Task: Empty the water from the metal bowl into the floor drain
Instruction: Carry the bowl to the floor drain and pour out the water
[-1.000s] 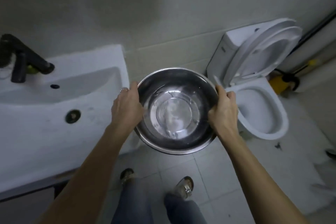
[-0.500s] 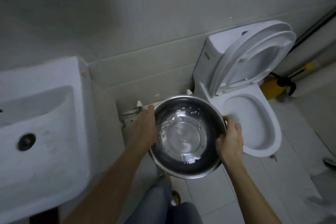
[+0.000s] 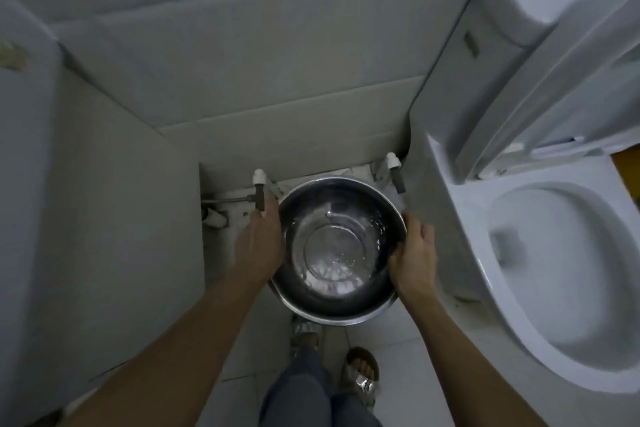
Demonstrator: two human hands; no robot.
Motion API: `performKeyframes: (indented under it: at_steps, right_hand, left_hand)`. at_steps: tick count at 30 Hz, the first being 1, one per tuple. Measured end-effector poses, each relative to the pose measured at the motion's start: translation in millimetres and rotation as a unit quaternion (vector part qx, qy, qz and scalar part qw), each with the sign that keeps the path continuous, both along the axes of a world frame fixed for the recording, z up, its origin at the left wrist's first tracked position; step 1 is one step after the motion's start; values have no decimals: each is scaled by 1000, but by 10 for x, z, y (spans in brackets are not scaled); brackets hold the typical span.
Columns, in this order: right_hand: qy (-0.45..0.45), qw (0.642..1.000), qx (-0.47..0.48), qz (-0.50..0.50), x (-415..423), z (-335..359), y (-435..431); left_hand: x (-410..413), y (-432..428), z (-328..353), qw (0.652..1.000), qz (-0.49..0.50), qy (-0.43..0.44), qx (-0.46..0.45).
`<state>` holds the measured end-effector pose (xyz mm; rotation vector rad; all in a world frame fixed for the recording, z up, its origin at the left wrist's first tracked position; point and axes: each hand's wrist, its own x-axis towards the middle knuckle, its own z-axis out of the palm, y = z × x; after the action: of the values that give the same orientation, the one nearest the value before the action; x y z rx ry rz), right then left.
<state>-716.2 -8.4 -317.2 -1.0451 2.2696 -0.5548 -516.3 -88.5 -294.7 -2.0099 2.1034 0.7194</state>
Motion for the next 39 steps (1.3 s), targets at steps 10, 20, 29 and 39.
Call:
performKeyframes:
  at_steps: [10,20,29,39]
  right_hand:
    - [18,995,51,81,-88,-2312,-304]
    - [39,988,70,133,-92,-3727,-731]
    - [57,976,101,184,-92,-4195,-1149]
    - [57,970,122,201,-92,-4254,-1328]
  left_hand:
    - [4,-187,-2299,997,24,-37,64]
    - [74,-424,-3678,997,44,-23,60]
    - [186,-722,-4064,997,15,-43,59]
    - [266,-867,-4212,995,-2,-72,72]
